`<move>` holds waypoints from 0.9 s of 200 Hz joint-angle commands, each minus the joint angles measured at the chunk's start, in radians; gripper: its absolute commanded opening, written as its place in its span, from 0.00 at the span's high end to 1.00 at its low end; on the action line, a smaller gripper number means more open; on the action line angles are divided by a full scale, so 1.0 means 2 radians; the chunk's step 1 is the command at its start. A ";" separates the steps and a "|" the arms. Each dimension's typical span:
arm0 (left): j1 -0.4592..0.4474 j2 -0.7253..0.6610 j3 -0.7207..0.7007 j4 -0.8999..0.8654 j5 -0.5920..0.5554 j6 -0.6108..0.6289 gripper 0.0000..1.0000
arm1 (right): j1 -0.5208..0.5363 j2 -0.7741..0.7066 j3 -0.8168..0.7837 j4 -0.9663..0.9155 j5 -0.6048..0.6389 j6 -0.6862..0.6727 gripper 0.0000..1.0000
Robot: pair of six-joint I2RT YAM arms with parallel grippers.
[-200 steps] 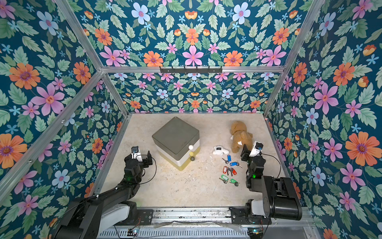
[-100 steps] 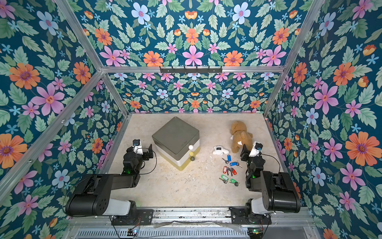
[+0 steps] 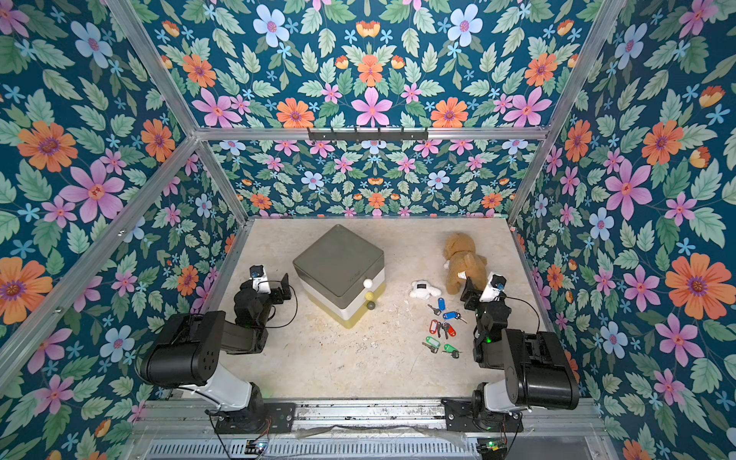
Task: Take the keys out of the drawer
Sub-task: Reset both arms
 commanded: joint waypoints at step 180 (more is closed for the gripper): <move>0.001 -0.002 -0.003 0.001 0.011 -0.005 0.01 | 0.000 0.000 -0.003 0.030 -0.007 -0.009 0.01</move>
